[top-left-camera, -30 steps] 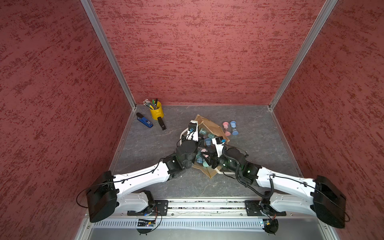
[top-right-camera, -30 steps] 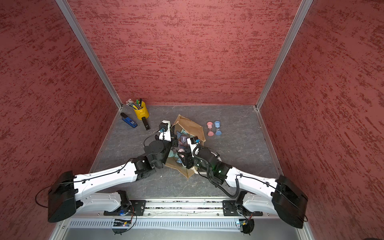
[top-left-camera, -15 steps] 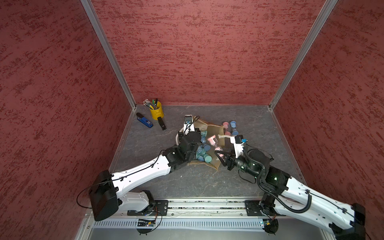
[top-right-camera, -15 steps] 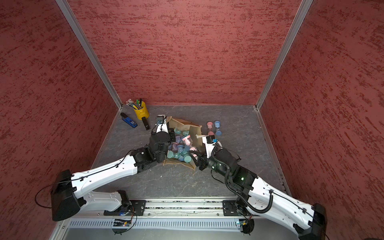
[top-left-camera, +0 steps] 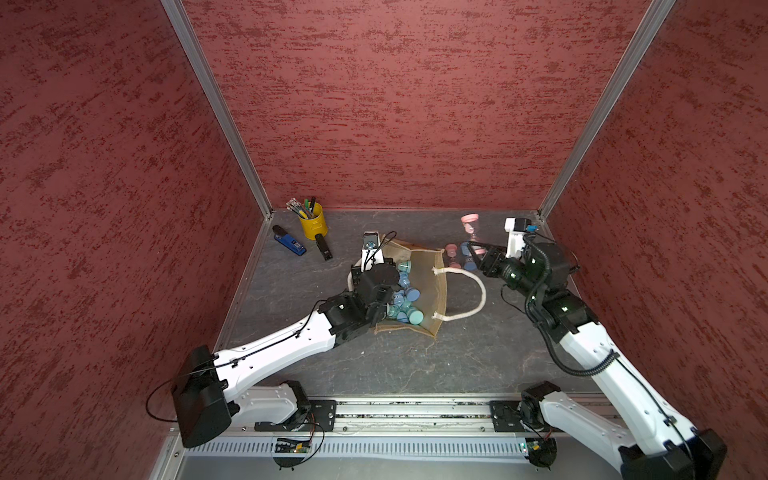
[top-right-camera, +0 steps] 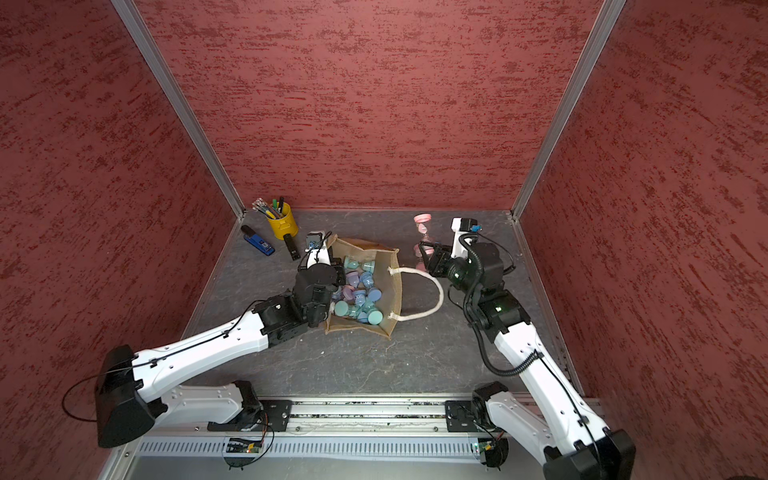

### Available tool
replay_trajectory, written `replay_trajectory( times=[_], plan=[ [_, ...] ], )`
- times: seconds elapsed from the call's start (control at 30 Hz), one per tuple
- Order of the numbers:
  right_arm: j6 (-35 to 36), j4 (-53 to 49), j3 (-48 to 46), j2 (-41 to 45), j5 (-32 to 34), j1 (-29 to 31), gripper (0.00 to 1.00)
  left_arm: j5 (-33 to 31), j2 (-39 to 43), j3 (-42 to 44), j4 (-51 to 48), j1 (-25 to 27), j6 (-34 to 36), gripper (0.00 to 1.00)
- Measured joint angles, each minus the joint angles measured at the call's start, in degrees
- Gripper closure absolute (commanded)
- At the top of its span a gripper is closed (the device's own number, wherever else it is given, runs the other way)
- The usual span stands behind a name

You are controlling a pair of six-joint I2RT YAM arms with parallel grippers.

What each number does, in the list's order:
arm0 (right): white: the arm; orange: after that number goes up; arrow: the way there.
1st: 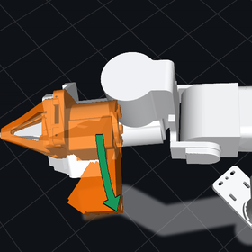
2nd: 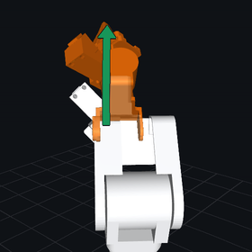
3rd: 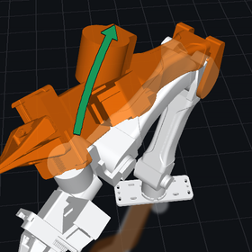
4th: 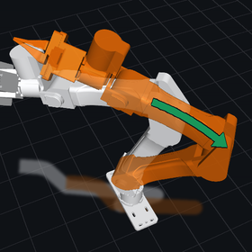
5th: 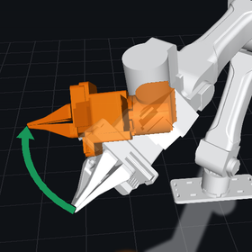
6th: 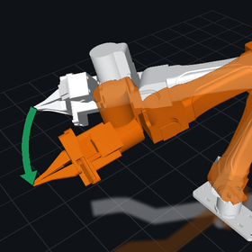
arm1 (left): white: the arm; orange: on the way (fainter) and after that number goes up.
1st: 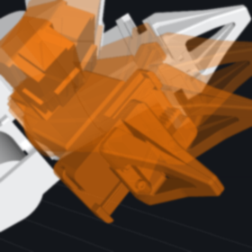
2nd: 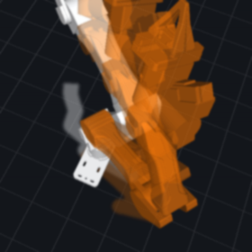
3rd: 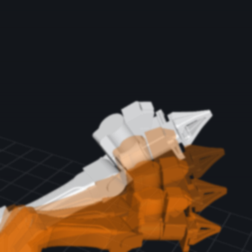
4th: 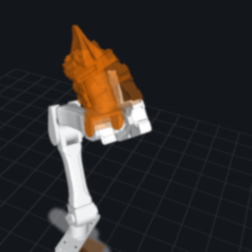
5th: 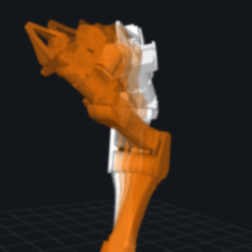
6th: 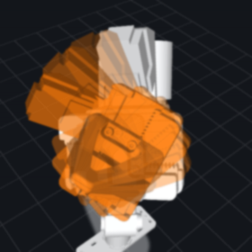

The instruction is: 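Place the pink timer next to the blue timer with the right gripper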

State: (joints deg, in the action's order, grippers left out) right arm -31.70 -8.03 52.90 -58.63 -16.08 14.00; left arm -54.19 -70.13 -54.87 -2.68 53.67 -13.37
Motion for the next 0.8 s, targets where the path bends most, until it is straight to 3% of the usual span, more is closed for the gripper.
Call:
replay_trajectory(
  times=[0.17, 0.4, 0.57, 0.8],
  plan=[
    [-0.66, 3.13, -0.55, -10.67, -4.11, -9.11, 0.74, 0.17, 1.29, 1.05, -0.37, 0.02, -0.28, 1.0],
    [0.13, 6.45, -3.56, -23.43, -6.23, -15.67, 0.73, 1.25, 2.8, 2.69, 0.04, 0.02, -0.35, 1.0],
    [2.34, 7.32, -2.16, -32.04, -5.95, -18.38, 0.71, 2.56, 3.04, 4.13, 2.29, 0.02, -0.33, 1.0],
    [6.67, 6.05, 7.26, -44.17, -4.98, -18.78, 0.69, 4.81, 3.52, 5.88, 5.29, 0.02, -0.94, 1.0]
  ],
)
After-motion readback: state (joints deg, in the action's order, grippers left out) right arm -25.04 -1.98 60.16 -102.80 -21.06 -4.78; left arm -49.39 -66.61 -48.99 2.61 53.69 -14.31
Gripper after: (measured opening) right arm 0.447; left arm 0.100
